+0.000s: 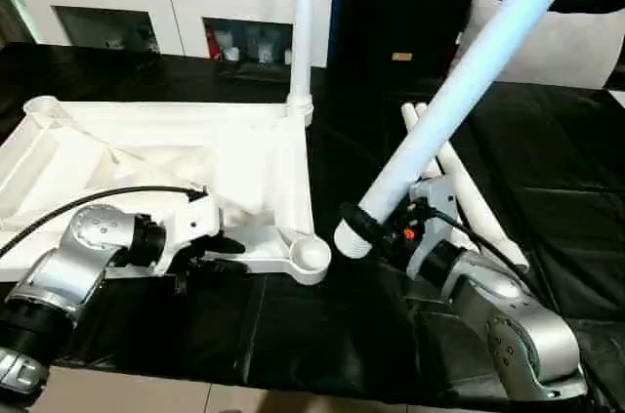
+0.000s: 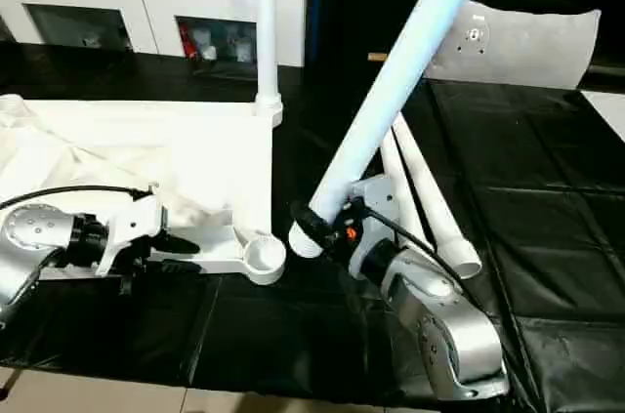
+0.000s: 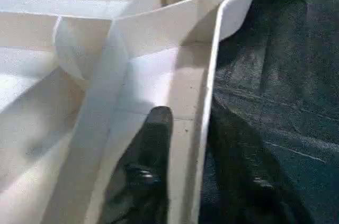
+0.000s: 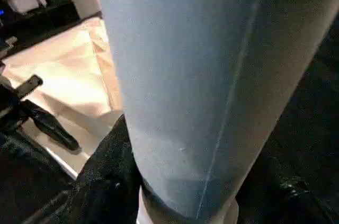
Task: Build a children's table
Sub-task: Insert table leg to table base
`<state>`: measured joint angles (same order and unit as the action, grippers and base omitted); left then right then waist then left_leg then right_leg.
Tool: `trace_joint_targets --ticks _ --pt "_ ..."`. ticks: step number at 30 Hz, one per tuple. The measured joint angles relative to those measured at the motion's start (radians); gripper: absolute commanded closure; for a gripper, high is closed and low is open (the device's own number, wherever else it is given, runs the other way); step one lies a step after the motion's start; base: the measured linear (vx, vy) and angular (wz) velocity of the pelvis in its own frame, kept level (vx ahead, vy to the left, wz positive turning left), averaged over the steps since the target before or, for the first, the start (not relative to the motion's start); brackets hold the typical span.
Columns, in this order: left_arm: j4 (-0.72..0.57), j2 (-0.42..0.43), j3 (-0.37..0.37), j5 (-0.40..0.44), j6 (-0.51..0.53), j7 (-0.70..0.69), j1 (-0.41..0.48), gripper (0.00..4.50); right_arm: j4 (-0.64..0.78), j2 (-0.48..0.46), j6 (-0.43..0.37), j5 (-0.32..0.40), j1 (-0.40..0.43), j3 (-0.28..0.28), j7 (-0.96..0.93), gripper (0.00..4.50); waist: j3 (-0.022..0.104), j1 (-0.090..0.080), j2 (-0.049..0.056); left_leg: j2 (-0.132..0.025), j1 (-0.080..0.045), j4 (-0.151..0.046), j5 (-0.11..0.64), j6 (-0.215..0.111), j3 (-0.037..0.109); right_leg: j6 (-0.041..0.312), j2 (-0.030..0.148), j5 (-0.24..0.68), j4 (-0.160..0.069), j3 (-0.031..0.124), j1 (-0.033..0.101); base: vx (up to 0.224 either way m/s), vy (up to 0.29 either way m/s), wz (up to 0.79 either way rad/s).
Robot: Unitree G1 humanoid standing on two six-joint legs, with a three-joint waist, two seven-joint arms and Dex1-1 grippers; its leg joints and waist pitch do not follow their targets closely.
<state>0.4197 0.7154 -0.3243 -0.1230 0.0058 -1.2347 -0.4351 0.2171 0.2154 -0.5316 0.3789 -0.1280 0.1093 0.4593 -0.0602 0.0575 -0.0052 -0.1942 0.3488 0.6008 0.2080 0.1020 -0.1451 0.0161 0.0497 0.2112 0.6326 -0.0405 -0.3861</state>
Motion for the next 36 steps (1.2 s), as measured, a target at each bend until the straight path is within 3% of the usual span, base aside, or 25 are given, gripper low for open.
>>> trace_joint_targets --ticks 5,14,18,24,29,32,36 --pt "0.019 -0.004 0.0 0.003 -0.015 -0.015 -0.006 3.99 -0.002 0.002 0.034 -0.026 -0.001 0.019 0.008 2.59 0.0 0.001 0.0 0.0 0.0 0.0 0.0 0.0 0.0 0.001 0.0 0.0 0.0 0.0 0.0 0.0 0.0 0.0" --pt "0.049 -0.021 -0.003 0.022 -0.037 -0.04 -0.031 4.48 -0.005 0.007 0.068 -0.04 -0.001 0.045 0.032 2.59 0.0 -0.006 0.0 0.0 0.0 0.0 0.0 0.0 0.0 0.001 0.0 -0.001 0.0 0.0 -0.001 0.0 0.0 0.0" --pt "0.069 -0.032 -0.003 0.022 -0.037 -0.042 -0.045 4.5 -0.007 0.016 0.076 -0.042 -0.001 0.047 0.042 2.59 0.0 -0.01 0.0 0.0 0.0 0.0 0.0 0.0 0.0 0.001 0.0 0.0 0.0 0.0 -0.001 0.0 0.0 0.0" --pt "0.072 -0.089 -0.003 0.042 -0.031 -0.034 -0.058 4.5 -0.015 0.02 0.076 -0.042 -0.005 0.048 0.047 2.59 0.0 0.002 0.0 0.0 0.0 0.0 0.0 -0.001 -0.001 0.001 0.001 0.0 -0.001 0.0 -0.001 0.0 0.0 0.0" --pt "0.089 -0.149 -0.026 0.086 -0.072 0.027 -0.077 4.5 -0.059 0.036 0.05 -0.081 -0.058 0.076 0.047 2.59 0.003 0.01 0.007 0.002 0.0 0.0 -0.001 -0.003 -0.002 0.001 0.004 -0.001 -0.001 -0.001 0.0 0.0 0.0 0.0" --pt "0.107 -0.169 -0.027 0.109 -0.099 0.05 -0.082 4.5 -0.075 0.046 -0.002 -0.088 -0.108 0.087 0.049 2.59 0.003 0.011 0.007 0.002 0.0 0.0 -0.001 -0.003 -0.003 0.001 0.006 -0.001 0.0 -0.001 0.002 0.0 0.0 0.0" --pt "0.109 -0.177 -0.024 0.117 -0.103 0.053 -0.083 4.5 -0.106 0.054 -0.014 -0.098 -0.146 0.099 0.074 2.59 0.004 0.013 0.006 0.002 0.0 0.0 -0.003 -0.005 -0.005 -0.001 0.007 -0.002 0.0 -0.001 0.002 0.0 0.0 0.0"
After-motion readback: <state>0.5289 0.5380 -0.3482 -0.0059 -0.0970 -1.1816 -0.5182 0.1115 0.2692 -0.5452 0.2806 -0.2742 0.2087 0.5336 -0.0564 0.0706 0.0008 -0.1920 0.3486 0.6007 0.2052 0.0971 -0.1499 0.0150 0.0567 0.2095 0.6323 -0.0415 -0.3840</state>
